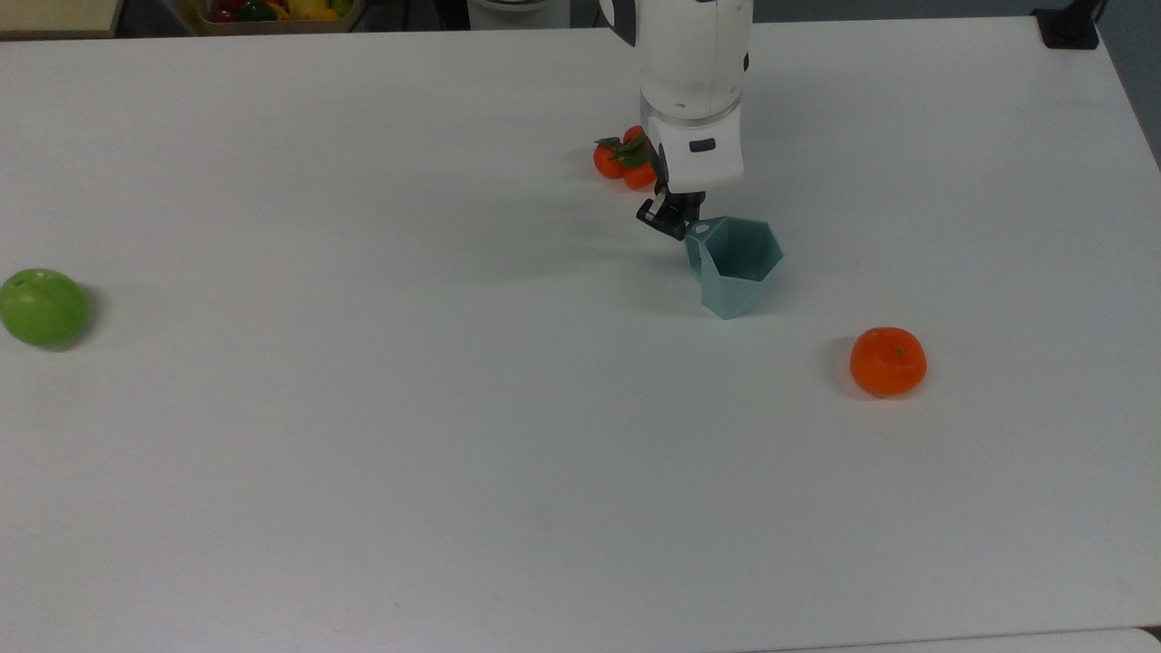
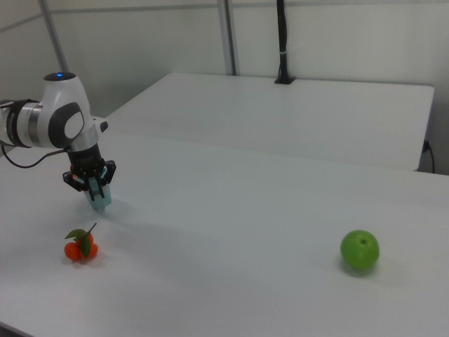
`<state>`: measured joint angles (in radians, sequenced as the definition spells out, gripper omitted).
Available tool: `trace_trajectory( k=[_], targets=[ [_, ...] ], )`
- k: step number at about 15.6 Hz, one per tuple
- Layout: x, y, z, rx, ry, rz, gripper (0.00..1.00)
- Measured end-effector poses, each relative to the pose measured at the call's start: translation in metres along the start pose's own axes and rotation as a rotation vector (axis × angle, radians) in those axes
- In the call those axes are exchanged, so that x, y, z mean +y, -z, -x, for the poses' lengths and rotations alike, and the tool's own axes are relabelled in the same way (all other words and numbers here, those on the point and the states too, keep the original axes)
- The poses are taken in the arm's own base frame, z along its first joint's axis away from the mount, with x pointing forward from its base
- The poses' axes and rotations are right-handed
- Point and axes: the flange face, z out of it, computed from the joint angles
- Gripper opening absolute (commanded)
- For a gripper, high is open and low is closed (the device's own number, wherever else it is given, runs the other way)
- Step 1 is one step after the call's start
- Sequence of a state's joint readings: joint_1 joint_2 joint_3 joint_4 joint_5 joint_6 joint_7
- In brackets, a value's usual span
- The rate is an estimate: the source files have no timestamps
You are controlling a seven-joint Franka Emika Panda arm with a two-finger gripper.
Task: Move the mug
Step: 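Close the gripper on the mug rim, then lift the teal mug off the table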
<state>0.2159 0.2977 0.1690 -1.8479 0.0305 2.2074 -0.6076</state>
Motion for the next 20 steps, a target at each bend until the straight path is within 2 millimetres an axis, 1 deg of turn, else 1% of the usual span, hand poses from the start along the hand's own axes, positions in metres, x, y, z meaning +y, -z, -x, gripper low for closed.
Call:
trace_trajectory(
  k=[5, 10, 12, 14, 15, 18, 20],
  targets=[
    [0.001, 0.005, -0.001, 0.007, -0.001, 0.005, 0.00],
    [0.002, 0.018, -0.002, 0.025, -0.008, 0.020, 0.00],
    [0.003, 0.028, -0.002, 0.039, -0.016, 0.028, 0.00],
    [0.006, 0.046, 0.002, 0.059, -0.035, 0.031, 0.00],
    [0.008, 0.058, 0.007, 0.065, -0.049, 0.026, 0.00],
    [0.013, 0.102, 0.023, 0.080, -0.088, 0.021, 0.00],
    [0.014, 0.131, 0.037, 0.089, -0.118, 0.011, 0.00]
  ],
)
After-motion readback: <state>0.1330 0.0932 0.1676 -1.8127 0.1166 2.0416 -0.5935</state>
